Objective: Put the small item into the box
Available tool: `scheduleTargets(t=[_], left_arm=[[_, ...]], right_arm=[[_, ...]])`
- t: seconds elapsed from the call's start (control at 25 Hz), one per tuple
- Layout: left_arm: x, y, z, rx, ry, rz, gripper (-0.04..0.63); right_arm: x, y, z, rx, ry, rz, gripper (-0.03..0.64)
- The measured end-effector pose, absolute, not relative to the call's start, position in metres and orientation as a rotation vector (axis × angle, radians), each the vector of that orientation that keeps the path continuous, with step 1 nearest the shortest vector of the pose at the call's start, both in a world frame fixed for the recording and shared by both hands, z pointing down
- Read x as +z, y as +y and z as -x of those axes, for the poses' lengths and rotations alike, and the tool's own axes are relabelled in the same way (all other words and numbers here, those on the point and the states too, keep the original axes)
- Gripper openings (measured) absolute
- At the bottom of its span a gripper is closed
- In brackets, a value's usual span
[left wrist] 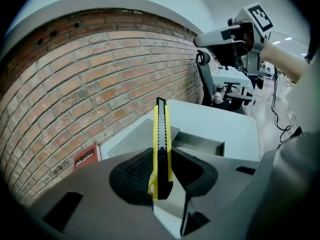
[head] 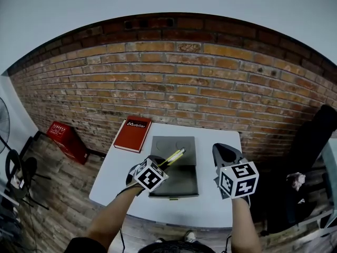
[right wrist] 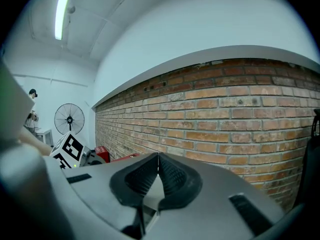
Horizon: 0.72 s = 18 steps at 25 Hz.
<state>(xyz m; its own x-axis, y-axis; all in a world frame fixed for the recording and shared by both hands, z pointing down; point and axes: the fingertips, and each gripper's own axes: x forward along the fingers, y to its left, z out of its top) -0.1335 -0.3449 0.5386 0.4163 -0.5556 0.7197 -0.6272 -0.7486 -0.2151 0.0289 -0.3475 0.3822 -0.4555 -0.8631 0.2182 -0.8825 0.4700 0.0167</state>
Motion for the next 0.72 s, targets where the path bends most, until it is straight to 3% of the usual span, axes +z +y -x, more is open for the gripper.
scheduleTargets(t=[0.72], left_arm=[[0.604, -0.330, 0.105, 1.522, -0.682, -2.554, 0.130]], right_arm=[[0.390, -0.353, -0.038, 0.169, -2.492, -1.544, 0.021]])
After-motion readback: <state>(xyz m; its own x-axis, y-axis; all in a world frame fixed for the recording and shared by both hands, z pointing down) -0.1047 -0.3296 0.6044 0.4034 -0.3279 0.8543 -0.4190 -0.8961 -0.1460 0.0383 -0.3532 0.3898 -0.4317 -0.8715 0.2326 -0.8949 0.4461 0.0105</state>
